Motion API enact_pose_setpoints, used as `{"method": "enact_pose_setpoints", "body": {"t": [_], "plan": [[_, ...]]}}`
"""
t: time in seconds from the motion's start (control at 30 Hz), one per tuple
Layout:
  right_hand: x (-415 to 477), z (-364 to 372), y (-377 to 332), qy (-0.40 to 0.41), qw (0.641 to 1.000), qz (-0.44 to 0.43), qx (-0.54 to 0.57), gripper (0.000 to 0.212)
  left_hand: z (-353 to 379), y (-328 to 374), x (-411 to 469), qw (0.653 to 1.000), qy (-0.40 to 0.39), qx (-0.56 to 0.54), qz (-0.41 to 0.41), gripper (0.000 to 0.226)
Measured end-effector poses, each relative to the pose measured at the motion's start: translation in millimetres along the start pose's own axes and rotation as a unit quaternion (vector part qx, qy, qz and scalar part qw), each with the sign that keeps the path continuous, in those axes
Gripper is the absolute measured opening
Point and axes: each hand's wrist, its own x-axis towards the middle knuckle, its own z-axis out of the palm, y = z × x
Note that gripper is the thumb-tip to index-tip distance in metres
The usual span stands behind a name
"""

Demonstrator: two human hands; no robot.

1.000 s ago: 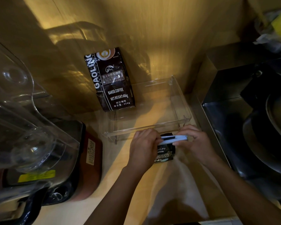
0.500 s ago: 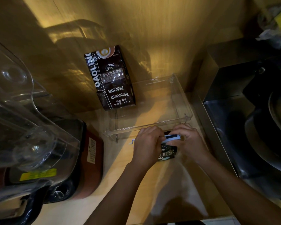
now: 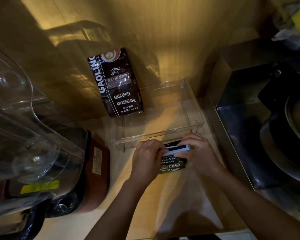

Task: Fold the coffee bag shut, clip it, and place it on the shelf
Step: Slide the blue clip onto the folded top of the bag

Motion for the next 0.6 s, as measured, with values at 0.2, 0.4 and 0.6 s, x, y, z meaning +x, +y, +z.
{"method": "enact_pose_setpoints", "body": {"t": [0.2, 0.4, 0.6], "plan": [[2, 1, -2, 0.002, 1.0, -0.007, 0.011, 0.02, 2, 1, 4, 1.0, -0.003, -0.002, 0.019, 0.006], [2, -2, 3, 0.006, 1.0, 0.0, 0.01, 0.023, 4, 4, 4, 0.999, -0.006, 0.003, 0.033, 0.009], [3, 1, 0, 0.002, 1.0, 0.003, -0.002, 0.023, -8, -14, -6, 1.0, 0.003, 0.006, -0.006, 0.002]]}}
